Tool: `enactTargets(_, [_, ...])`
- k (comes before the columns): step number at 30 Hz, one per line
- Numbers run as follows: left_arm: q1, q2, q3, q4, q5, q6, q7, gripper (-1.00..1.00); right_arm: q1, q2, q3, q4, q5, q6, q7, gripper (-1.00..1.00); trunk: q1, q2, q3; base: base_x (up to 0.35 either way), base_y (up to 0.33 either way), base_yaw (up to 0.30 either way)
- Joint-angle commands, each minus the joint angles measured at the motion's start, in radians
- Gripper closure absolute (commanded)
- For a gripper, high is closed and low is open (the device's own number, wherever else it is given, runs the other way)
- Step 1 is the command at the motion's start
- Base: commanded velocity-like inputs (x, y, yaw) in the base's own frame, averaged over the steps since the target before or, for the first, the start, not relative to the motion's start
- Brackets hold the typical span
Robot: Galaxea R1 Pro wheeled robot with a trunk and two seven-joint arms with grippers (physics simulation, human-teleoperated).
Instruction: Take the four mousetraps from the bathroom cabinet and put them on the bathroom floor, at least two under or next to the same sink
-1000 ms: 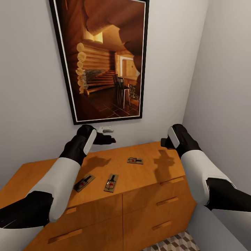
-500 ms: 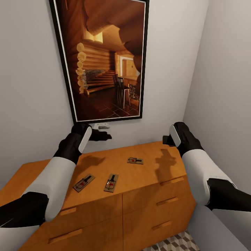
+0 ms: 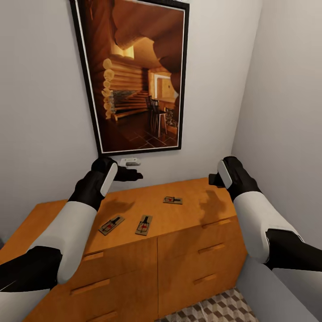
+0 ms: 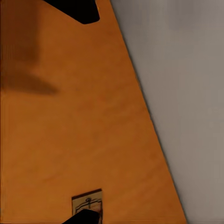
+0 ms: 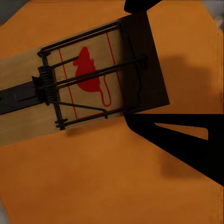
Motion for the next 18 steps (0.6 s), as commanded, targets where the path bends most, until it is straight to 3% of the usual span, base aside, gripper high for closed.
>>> enactTargets(1, [-0.001,0.001,0.0,0.0,0.0,0.004,-0.002,-1.0,-0.001,0.001,-0.004,0.0,-0.012,0.001,-0.011,1.0,0.0,-0.001,-0.001,-0.078,0.0,0.0])
enactTargets(13, [-0.001,0.006,0.0,0.006,0.0,0.003,-0.002,-1.0,-0.001,0.002,-0.004,0.01,-0.013,0.001,-0.011,1.0,0.0,-0.001,-0.001,-0.019,0.0,-0.001])
enactTargets(18, [-0.001,0.006,0.0,0.013,0.0,0.003,-0.002,-1.0,-0.001,0.002,-0.004,0.01,-0.014,0.001,-0.011,1.0,0.0,-0.001,-0.001,-0.001,0.0,-0.139])
